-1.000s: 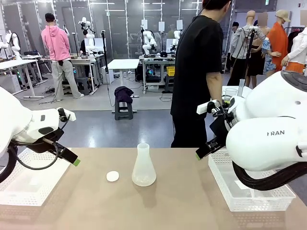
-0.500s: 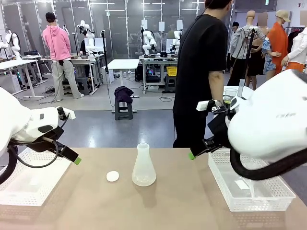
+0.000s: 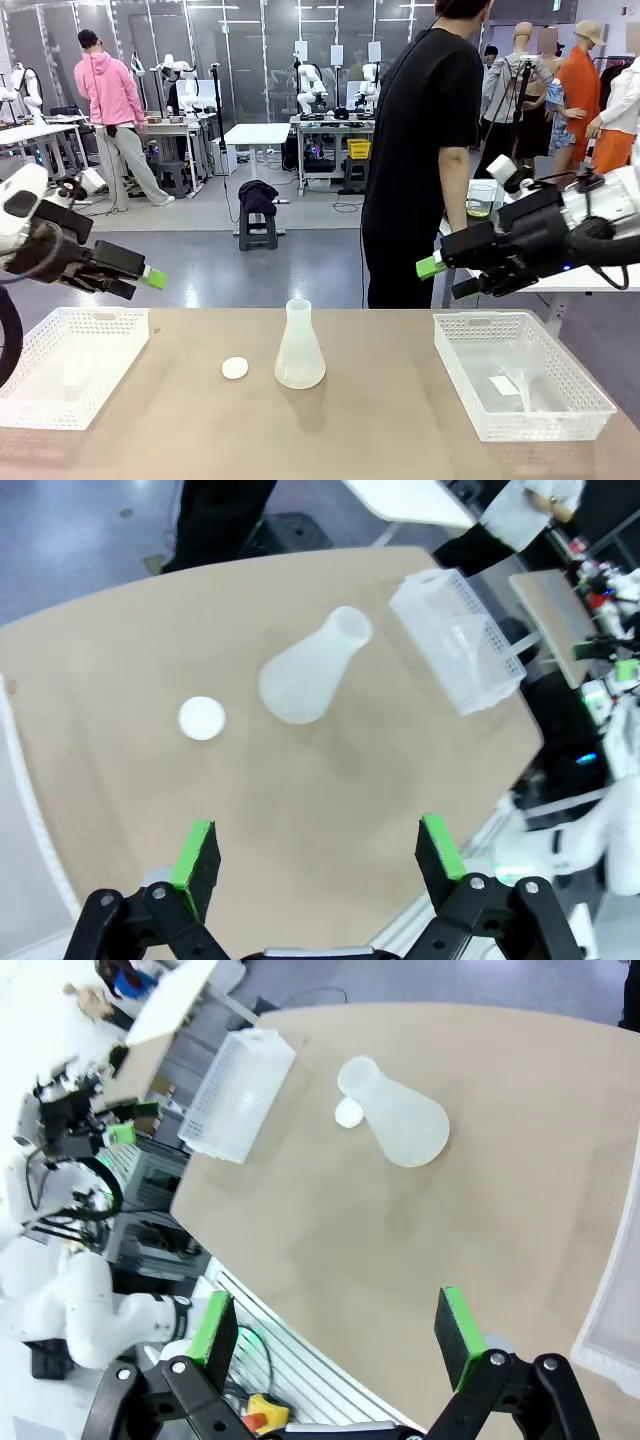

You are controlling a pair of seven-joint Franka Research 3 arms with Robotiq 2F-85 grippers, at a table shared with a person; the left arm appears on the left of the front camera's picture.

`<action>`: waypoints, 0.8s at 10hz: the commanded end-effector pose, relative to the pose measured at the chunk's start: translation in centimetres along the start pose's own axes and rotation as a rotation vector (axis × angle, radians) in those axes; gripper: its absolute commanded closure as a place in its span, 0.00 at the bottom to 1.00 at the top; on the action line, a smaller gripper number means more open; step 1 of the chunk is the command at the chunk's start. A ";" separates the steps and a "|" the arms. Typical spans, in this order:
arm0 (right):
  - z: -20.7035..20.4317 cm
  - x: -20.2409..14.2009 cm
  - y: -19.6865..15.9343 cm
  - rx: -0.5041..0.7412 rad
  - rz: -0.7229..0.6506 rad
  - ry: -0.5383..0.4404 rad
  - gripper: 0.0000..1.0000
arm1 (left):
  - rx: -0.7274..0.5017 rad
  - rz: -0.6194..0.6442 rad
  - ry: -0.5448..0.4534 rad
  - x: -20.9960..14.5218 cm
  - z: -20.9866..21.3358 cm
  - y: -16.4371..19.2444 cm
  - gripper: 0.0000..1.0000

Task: Prepare the solutions needed for the experiment.
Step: Pick up the Plastic Funnel and insert it into the Big flask.

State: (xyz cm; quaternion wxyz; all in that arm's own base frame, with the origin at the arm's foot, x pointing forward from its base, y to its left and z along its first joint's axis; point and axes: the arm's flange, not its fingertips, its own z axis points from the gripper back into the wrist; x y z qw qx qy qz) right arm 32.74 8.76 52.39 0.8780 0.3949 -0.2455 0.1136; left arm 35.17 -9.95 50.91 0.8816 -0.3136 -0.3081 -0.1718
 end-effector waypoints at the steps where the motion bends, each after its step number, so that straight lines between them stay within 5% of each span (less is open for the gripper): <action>1: -1.2 -3.7 -0.3 -0.017 -0.008 -0.042 0.00 | -0.076 -0.023 -0.030 -3.4 -0.5 0.2 0.00; 2: 0.0 0.0 0.0 0.000 0.000 0.000 0.00 | 0.000 0.000 0.000 0.0 0.0 0.0 0.00; 8: 0.2 -0.4 0.3 0.023 -0.076 -0.041 0.00 | -0.061 0.072 -0.013 -0.2 0.1 -0.1 0.00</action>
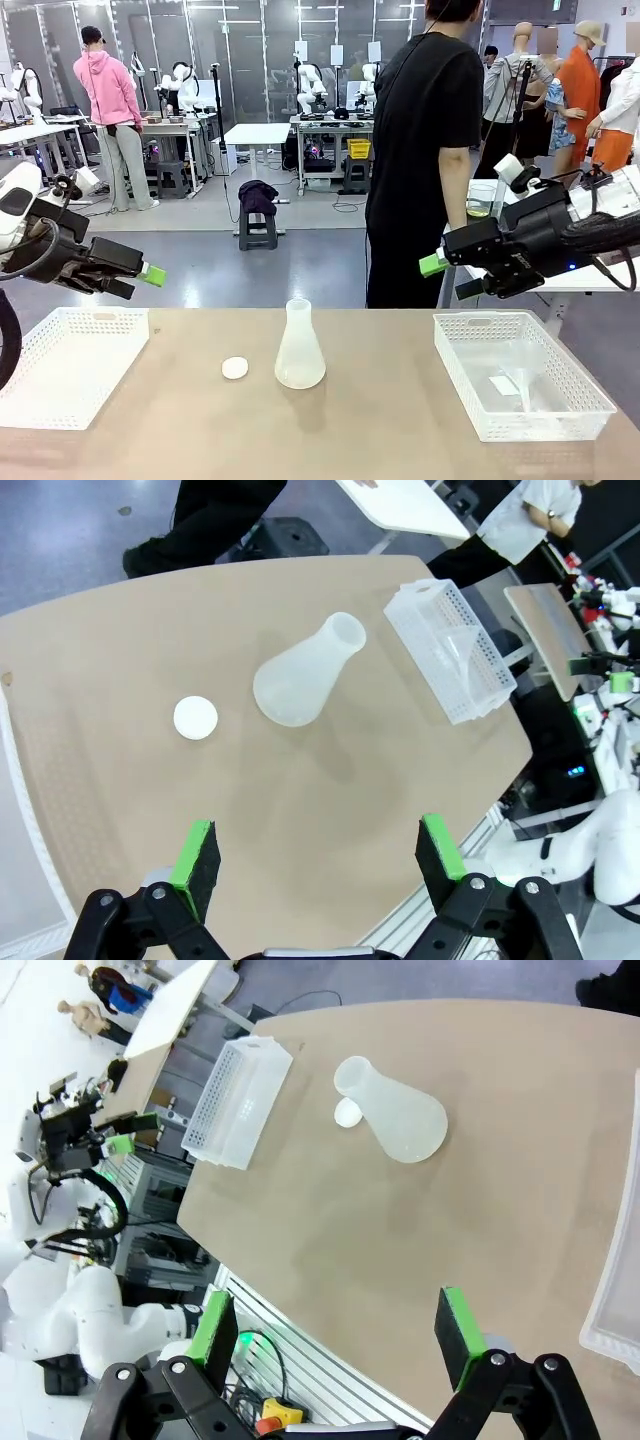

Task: Prepare the solutions needed for the experiment.
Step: Pick up the Plastic Funnel and insert it into the Big flask.

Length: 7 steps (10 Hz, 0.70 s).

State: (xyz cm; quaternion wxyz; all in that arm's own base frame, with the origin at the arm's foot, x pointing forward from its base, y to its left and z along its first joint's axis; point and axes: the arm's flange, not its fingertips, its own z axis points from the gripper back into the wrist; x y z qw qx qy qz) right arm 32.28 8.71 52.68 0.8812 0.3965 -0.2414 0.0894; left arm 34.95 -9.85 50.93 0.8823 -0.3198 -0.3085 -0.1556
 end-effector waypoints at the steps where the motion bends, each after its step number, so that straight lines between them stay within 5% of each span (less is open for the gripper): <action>1: 0.0 -0.3 -0.2 0.096 -0.084 -0.040 0.00 | -0.125 0.087 -0.013 -0.3 0.3 -0.3 0.00; 7: -1.8 -0.8 -1.5 0.296 -0.308 -0.008 0.00 | -0.526 0.305 -0.019 0.2 -0.7 -0.5 0.00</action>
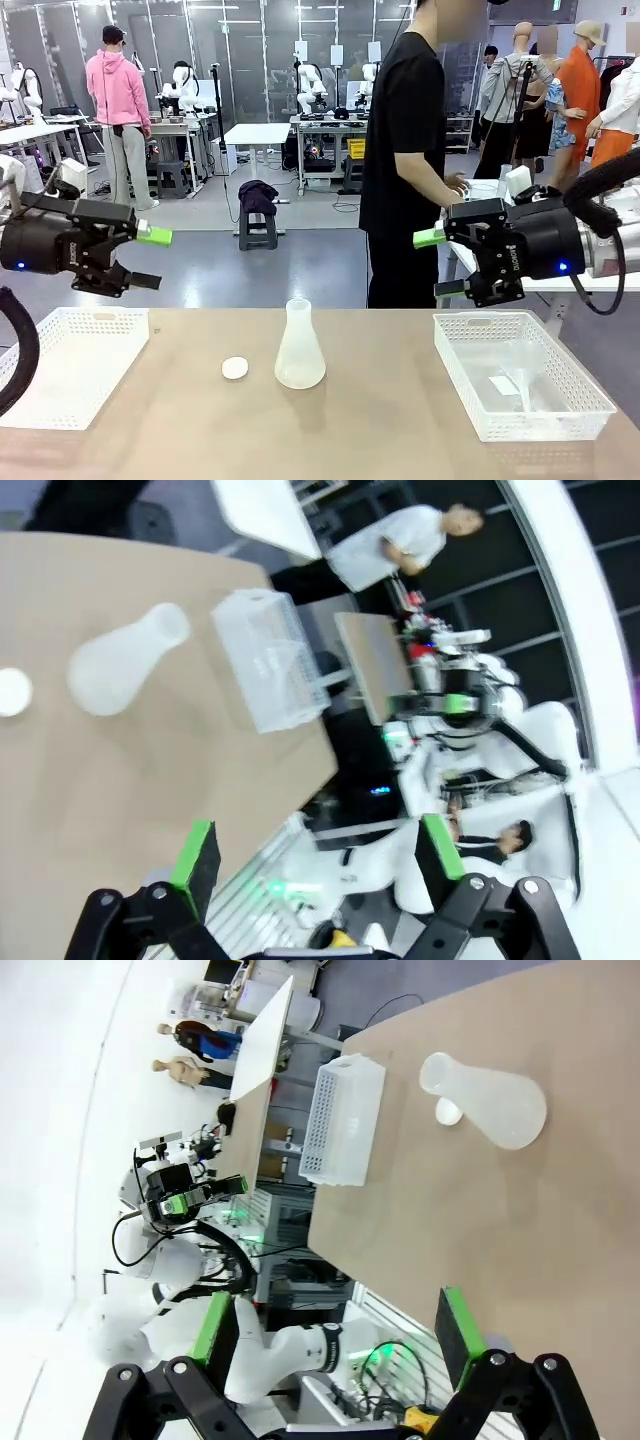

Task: Prepare the solutions needed for the experiment.
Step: Pick up the Plastic Funnel and insert it into the Big flask.

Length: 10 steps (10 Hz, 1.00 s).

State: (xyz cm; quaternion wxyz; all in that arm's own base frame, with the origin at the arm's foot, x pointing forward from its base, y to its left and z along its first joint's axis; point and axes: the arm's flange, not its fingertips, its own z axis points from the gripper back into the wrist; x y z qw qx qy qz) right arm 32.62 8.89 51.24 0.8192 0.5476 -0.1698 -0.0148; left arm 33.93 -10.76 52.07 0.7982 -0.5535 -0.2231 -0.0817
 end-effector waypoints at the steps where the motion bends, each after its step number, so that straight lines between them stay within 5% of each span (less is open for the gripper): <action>1: -0.5 0.0 -1.2 0.045 -0.052 0.009 0.00 | -0.077 0.022 0.016 0.3 -0.7 2.0 0.00; 4: -0.8 0.0 -1.8 0.130 -0.150 0.011 0.00 | -0.210 0.092 0.063 -0.2 -1.5 3.2 0.00; 10: -0.4 0.5 -1.7 0.114 -0.145 0.008 0.00 | -0.193 0.130 0.062 -0.6 -1.5 3.7 0.00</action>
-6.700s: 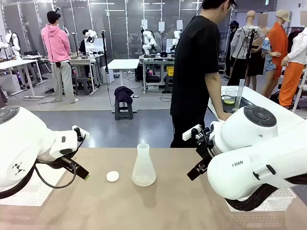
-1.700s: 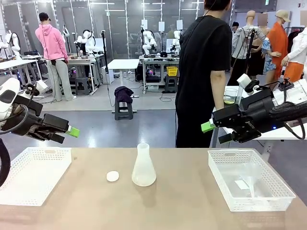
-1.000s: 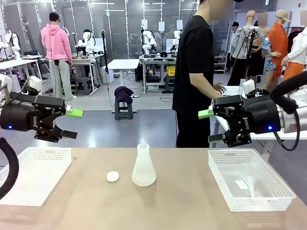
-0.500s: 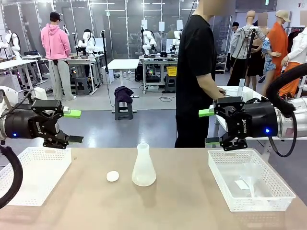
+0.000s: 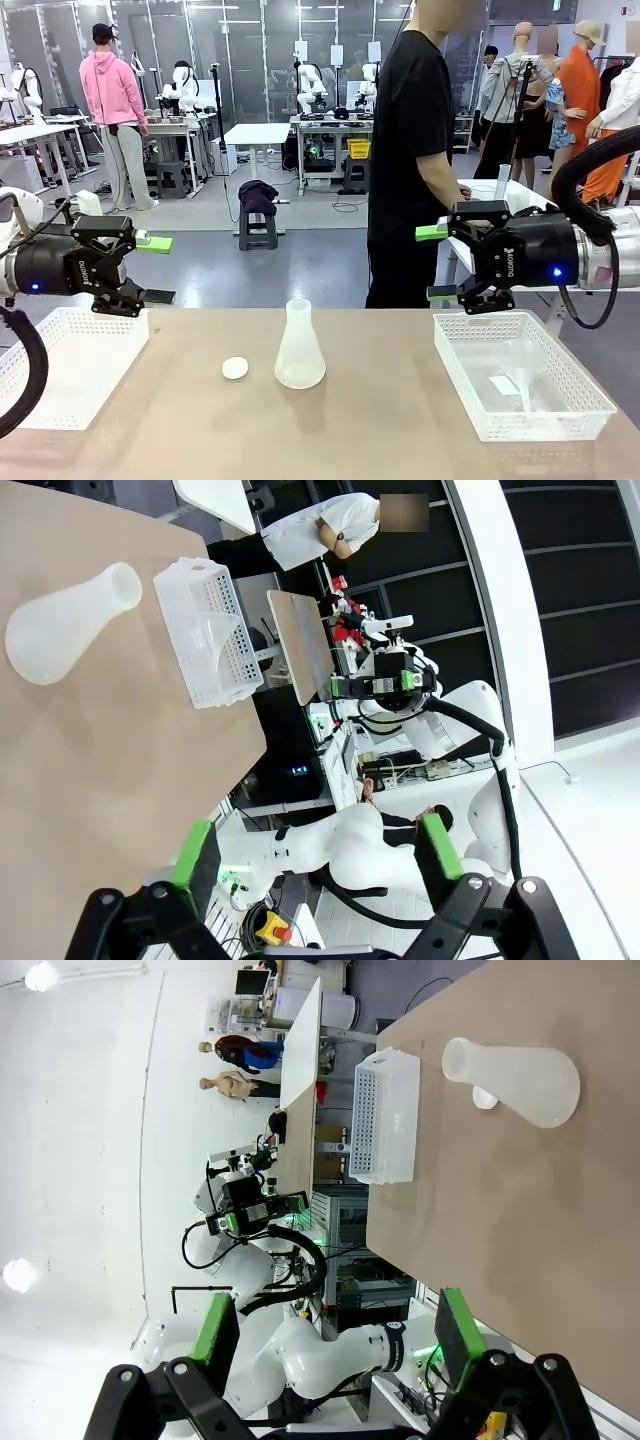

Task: Prepare the solutions needed for the experiment.
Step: Pick up the Plastic Funnel and insert it into the Big flask.

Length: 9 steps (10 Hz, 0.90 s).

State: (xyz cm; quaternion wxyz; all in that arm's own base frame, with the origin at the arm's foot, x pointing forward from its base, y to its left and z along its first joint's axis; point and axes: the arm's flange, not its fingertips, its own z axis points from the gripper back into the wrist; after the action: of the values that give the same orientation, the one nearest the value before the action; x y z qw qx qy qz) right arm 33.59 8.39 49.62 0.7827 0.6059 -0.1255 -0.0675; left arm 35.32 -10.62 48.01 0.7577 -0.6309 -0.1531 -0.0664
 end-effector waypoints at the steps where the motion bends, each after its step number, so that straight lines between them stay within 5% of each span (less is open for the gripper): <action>1: 0.0 -0.1 0.1 -0.003 0.011 0.005 0.00 | -0.020 -0.001 0.000 0.0 -0.1 -0.3 0.00; 3: 0.0 -0.1 0.3 -0.044 0.040 0.035 0.00 | -0.020 -0.001 0.000 0.0 -0.1 -0.3 0.00; 9: 3.4 3.1 0.6 -0.491 0.586 0.286 0.00 | -0.020 -0.001 0.000 0.0 -0.1 -0.3 0.00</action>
State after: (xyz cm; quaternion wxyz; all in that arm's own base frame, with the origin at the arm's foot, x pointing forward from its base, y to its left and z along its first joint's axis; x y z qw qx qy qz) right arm 34.63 5.48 51.40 0.9053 0.3605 -0.1395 0.1760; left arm 35.27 -10.56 48.03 0.7579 -0.6307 -0.1519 -0.0683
